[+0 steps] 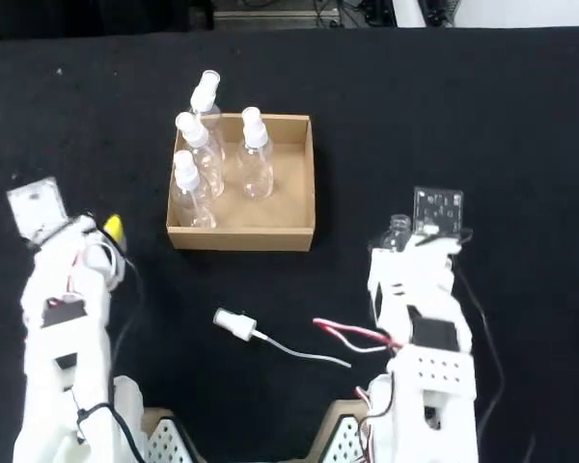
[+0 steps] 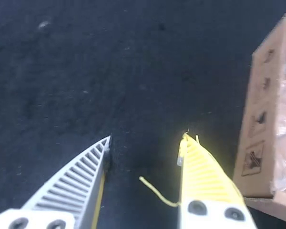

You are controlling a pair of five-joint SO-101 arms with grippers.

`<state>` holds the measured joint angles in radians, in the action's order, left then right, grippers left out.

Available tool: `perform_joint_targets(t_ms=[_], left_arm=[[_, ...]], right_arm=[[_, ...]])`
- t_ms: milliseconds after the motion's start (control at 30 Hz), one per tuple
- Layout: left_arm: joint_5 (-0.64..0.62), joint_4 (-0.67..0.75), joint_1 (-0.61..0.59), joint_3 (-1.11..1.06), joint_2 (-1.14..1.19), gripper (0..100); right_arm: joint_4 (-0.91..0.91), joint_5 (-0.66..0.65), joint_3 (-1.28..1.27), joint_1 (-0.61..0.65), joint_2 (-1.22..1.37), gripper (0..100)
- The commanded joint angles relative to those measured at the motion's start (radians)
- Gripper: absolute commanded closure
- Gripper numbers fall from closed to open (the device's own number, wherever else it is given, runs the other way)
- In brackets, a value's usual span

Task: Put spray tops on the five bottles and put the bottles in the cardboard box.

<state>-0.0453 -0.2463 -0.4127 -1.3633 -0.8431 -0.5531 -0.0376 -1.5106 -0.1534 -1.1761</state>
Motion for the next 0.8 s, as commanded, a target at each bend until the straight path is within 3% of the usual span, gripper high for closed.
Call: perform_joint_targets(t_ms=[0,267,533,767], left_arm=[[0.009,-0.216,-0.042,0.217,-0.014,80],[0.017,-0.457,-0.045,0.415,-0.014,79],[0.140,-0.609,-0.044,0.559,-0.014,80],[0.241,-0.766,-0.044,0.604,-0.014,80]], right_arm=[[0.034,0.005,-0.036,-0.020,-0.140,98.8],[-0.041,-0.002,-0.140,-0.018,-0.424,98.8],[-0.183,-0.002,-0.177,-0.018,-0.650,98.8],[-0.222,-0.002,-0.176,-0.018,-0.682,98.8]])
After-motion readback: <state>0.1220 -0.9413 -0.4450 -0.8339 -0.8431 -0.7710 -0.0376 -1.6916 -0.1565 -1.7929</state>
